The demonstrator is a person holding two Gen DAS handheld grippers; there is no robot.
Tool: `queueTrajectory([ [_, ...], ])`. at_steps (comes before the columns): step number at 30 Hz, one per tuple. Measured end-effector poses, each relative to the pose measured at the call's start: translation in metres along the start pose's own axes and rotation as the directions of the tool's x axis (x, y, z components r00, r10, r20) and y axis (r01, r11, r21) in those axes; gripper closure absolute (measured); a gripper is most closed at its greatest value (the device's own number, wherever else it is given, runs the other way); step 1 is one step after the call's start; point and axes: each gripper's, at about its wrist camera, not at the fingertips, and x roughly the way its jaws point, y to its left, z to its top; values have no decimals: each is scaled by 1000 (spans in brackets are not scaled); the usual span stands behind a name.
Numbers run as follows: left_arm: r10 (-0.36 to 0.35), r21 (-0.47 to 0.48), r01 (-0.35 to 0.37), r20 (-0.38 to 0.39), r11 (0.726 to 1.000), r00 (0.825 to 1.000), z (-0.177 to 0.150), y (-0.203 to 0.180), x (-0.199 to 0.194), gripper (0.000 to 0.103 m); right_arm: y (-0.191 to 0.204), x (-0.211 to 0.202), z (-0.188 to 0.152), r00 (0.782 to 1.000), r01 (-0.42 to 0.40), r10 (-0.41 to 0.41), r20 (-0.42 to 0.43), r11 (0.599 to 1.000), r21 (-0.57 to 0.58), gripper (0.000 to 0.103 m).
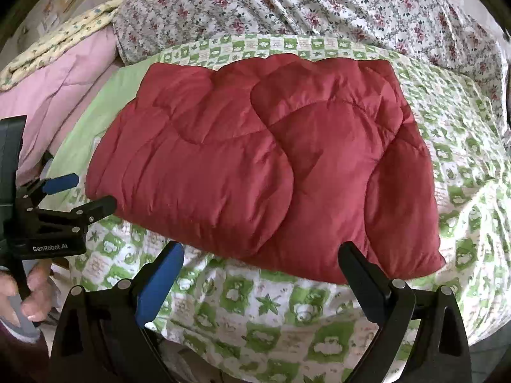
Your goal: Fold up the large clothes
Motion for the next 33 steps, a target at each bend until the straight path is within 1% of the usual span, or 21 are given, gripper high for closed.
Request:
queueTrajectory([
  [8, 10, 2, -10, -6, 1000, 1000, 7, 1, -3, 0, 2, 5, 15, 1000, -3, 3, -6, 1000, 1, 5],
  [16, 7, 24, -7, -14, 1000, 1000, 11, 4, -5, 0, 6, -3, 29, 1000, -6, 6, -9, 1000, -14, 5],
  [23, 4, 44, -4, -8, 999, 1000, 11, 2, -12, 0, 11, -7, 28, 999, -4, 2, -42, 999, -33, 5],
  [33, 9, 60, -9, -3, 998, 1000, 11, 0, -14, 0, 15, -2, 23, 997, 5, -10, -82, 999, -52, 5],
])
